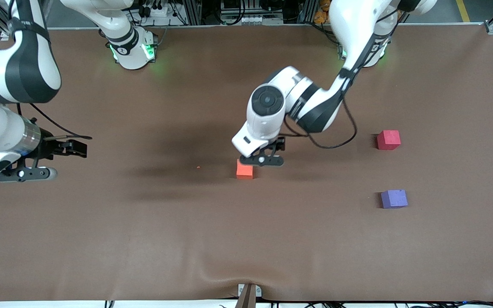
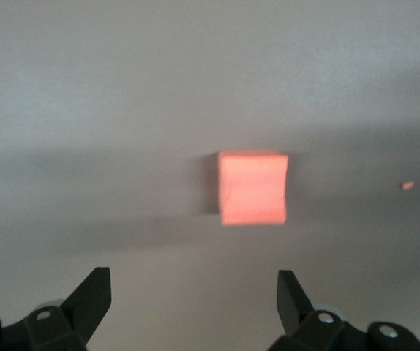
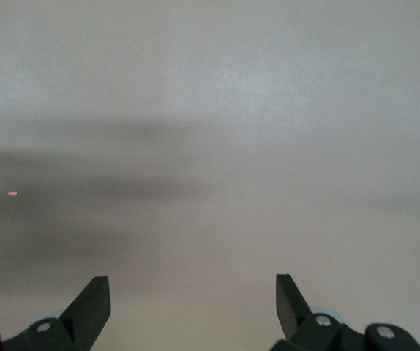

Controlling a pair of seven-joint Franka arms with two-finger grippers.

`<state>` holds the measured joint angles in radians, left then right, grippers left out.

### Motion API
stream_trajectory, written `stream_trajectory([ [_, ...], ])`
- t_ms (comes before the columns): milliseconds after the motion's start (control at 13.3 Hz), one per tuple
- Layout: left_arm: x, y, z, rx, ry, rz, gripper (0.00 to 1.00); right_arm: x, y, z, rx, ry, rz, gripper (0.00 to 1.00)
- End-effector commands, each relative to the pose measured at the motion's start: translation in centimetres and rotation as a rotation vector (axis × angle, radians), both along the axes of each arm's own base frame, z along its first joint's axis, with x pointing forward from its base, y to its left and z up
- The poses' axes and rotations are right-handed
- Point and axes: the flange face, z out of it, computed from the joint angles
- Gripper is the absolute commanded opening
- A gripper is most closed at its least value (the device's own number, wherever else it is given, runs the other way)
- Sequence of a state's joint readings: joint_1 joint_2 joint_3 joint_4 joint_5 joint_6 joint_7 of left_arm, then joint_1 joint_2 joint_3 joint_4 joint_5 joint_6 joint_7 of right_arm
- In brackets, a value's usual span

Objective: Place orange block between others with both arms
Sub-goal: 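Grasp the orange cube with the left gripper while the right gripper withdraws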

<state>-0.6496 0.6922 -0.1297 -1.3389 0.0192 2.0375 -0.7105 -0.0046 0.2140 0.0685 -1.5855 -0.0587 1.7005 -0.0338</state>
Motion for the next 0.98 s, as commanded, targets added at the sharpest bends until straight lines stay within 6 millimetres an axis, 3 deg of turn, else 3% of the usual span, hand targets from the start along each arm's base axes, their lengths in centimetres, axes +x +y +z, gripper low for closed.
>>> stream_trajectory([
  [0, 0.3, -2.1, -2.2, -0.033, -0.021, 0.045, 1.00, -1.7, -3.0, 3.0, 0.007, -0.022, 0.054, 1.00],
  [150, -0.2, -3.0, -4.1, -0.037, -0.027, 0.083, 1.00, -2.6, -4.2, 5.0, 0.010, -0.031, 0.034, 1.00],
  [527, 0.0, -3.6, -8.1, -0.059, -0.050, 0.048, 1.00, -3.5, -3.9, 8.9, 0.043, -0.034, 0.004, 1.00],
  [677, 0.5, -3.3, -9.3, -0.068, -0.067, 0.046, 1.00, -4.5, -2.5, 10.8, 0.059, -0.060, -0.064, 1.00],
  [903, 0.6, -3.1, -10.5, -0.062, -0.067, 0.017, 1.00, -5.6, 0.9, 11.5, 0.065, -0.037, -0.089, 1.00],
])
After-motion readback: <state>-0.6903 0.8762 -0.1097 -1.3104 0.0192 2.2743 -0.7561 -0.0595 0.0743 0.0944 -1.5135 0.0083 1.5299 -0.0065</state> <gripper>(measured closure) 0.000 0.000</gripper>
